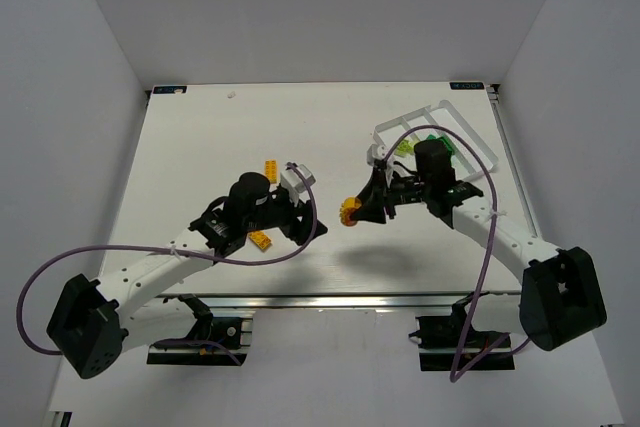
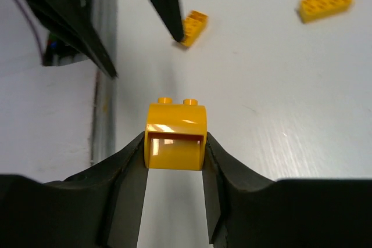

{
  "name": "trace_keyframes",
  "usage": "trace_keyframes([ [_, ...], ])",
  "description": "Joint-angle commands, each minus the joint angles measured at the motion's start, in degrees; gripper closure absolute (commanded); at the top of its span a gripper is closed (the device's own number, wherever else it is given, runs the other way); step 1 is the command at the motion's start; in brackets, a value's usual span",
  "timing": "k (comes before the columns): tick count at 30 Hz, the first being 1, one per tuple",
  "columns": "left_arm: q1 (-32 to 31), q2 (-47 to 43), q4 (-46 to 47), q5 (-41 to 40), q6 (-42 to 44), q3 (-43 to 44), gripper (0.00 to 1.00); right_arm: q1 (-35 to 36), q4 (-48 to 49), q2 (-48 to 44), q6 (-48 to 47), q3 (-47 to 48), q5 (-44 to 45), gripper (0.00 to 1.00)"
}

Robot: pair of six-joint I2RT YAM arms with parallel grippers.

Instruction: Sort the legos into containers by color

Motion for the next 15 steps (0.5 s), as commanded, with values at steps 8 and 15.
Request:
trace_keyframes([
  [8,0.6,-5.5,-11.9,-24.6,-4.9,5.8,0.20,-19.9,3.2,0.8,7.6,5.6,38.3,1.00],
  [15,0.6,-8.0,-12.8,-25.4,-4.9,6.0,0.20,-27.6,3.7,11.5,6.3,20.1,50.4,1.00],
])
